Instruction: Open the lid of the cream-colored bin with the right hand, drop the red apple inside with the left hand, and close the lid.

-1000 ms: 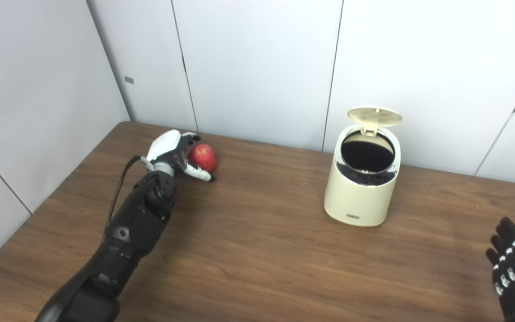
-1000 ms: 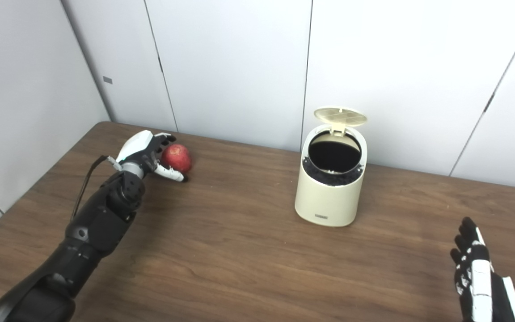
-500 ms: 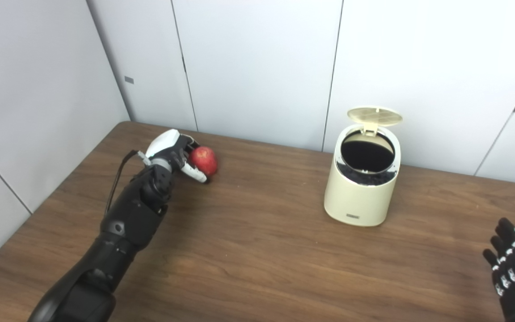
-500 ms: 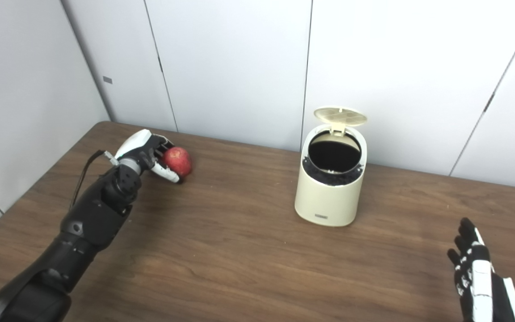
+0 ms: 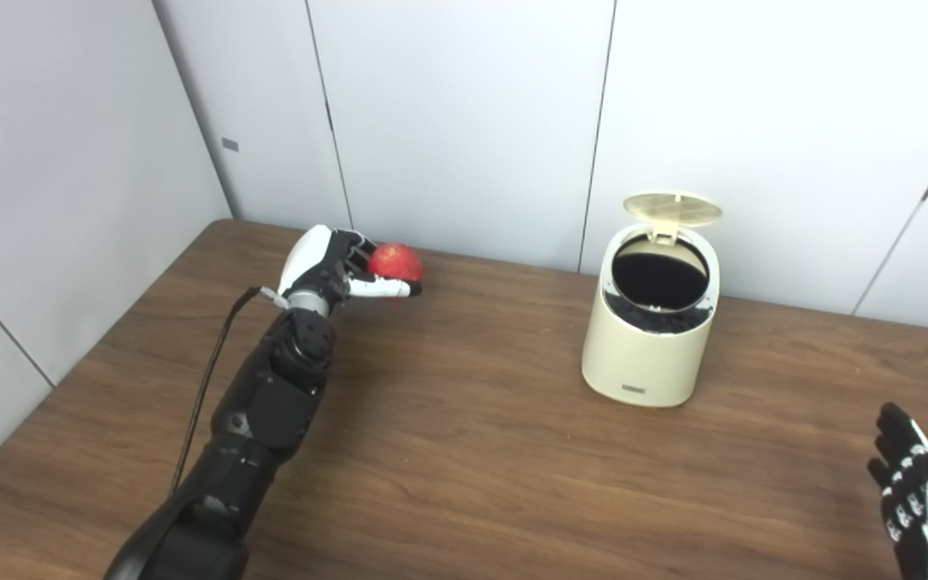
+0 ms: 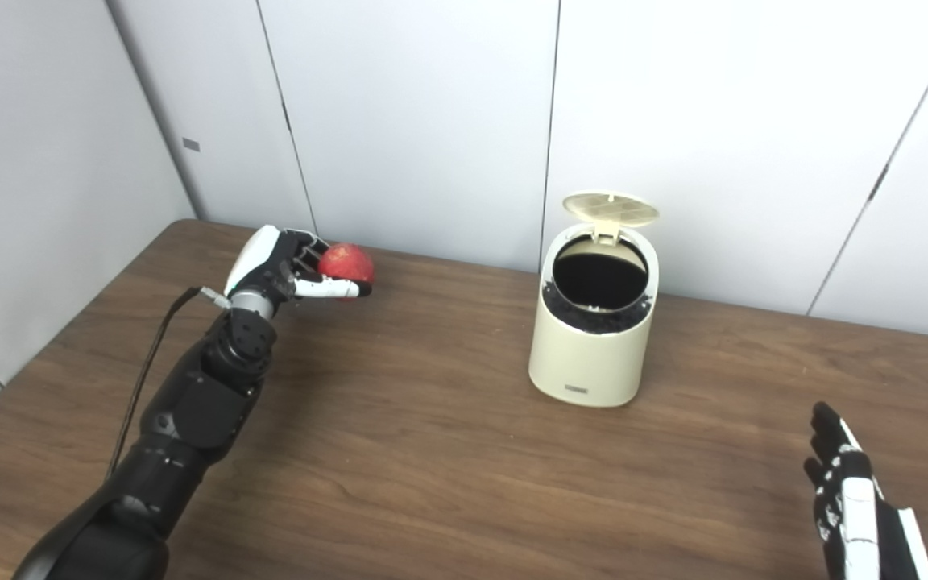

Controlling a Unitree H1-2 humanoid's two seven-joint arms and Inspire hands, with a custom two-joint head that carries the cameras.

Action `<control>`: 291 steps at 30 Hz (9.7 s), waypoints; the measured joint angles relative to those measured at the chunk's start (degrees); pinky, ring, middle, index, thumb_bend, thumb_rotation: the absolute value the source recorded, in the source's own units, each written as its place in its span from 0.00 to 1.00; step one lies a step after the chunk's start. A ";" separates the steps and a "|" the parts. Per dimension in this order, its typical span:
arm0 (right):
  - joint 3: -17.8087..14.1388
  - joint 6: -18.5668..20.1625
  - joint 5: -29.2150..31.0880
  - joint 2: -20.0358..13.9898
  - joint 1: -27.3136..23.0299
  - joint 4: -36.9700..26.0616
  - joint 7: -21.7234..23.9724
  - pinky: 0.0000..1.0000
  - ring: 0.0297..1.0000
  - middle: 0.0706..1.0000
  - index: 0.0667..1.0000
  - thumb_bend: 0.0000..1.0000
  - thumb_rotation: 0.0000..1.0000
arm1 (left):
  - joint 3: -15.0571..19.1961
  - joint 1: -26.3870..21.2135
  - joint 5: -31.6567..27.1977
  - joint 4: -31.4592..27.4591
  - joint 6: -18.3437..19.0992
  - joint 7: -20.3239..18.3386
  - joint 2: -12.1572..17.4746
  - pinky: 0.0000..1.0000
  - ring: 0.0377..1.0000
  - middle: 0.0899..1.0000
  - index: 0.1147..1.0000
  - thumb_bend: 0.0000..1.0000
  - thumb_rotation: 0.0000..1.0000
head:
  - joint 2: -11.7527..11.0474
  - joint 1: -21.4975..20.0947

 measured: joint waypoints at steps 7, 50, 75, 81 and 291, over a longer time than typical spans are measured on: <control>-0.02 -1.78 -0.27 0.01 0.27 1.65 0.31 0.98 0.99 0.97 0.91 0.44 1.00 | 3.19 2.29 -2.85 -7.82 -0.06 0.43 -0.39 0.42 0.47 0.47 0.37 0.48 0.00 | -0.26 -3.07; 2.19 -10.64 -5.33 3.36 -2.88 10.09 -3.76 0.87 0.92 0.91 0.88 0.59 1.00 | -9.52 2.16 8.64 -22.90 -10.84 4.94 -19.79 0.33 0.41 0.51 0.44 0.47 0.00 | -3.52 -18.90; 2.59 -10.51 -6.44 4.43 -2.91 9.78 -4.76 0.86 0.91 0.90 0.89 0.62 1.00 | -11.09 0.01 11.95 -17.11 -11.17 8.55 -22.14 0.33 0.40 0.49 0.46 0.47 0.00 | -2.99 -19.34; 2.65 -10.52 -6.71 4.41 -2.80 9.68 -4.77 0.85 0.90 0.89 0.88 0.63 0.99 | -13.16 -0.36 16.56 -14.97 -9.72 9.30 -21.57 0.34 0.42 0.50 0.46 0.47 0.00 | -2.73 -19.42; 23.69 0.19 -46.66 -10.15 -41.54 17.29 6.42 0.96 1.00 0.98 0.75 0.56 0.97 | -1.38 30.77 -18.68 -36.01 -11.22 -7.59 -20.67 0.94 0.98 1.00 1.00 0.59 1.00 | 0.09 -21.89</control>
